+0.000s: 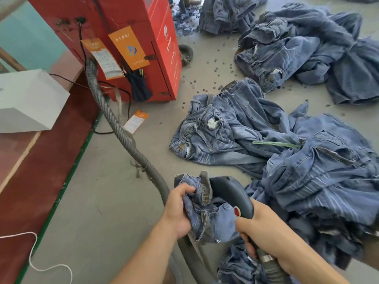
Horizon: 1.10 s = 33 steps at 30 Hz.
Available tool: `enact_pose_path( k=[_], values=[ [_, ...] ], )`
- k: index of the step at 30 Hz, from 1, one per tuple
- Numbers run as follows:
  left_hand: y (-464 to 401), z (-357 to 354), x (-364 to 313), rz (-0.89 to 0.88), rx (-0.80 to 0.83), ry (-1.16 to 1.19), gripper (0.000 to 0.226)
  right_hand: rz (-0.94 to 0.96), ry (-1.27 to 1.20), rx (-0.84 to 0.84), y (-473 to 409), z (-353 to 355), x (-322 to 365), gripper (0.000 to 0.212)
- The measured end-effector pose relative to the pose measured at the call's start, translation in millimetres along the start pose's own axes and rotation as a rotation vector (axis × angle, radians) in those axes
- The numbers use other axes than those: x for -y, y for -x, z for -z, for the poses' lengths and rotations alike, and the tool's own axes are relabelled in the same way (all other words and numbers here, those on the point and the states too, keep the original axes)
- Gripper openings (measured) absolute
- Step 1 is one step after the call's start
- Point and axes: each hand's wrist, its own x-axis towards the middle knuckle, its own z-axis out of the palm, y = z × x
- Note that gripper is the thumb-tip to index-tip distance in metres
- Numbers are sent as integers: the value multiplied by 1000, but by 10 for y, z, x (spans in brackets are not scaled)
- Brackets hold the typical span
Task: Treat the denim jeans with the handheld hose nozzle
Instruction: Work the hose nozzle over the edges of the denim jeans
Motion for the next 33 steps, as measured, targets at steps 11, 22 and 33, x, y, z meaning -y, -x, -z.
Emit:
enact_pose_path(
  k=[11, 22, 33],
  values=[
    [-14, 10, -51, 41, -127, -201, 66, 75, 265, 193, 169, 69, 123, 26],
    [-73, 116, -146, -8, -326, -85, 25, -10, -83, 90, 286, 536, 52, 15],
    [-83, 47, -100, -7, -204, -93, 51, -19, 25, 219, 268, 157, 16, 19]
  ],
)
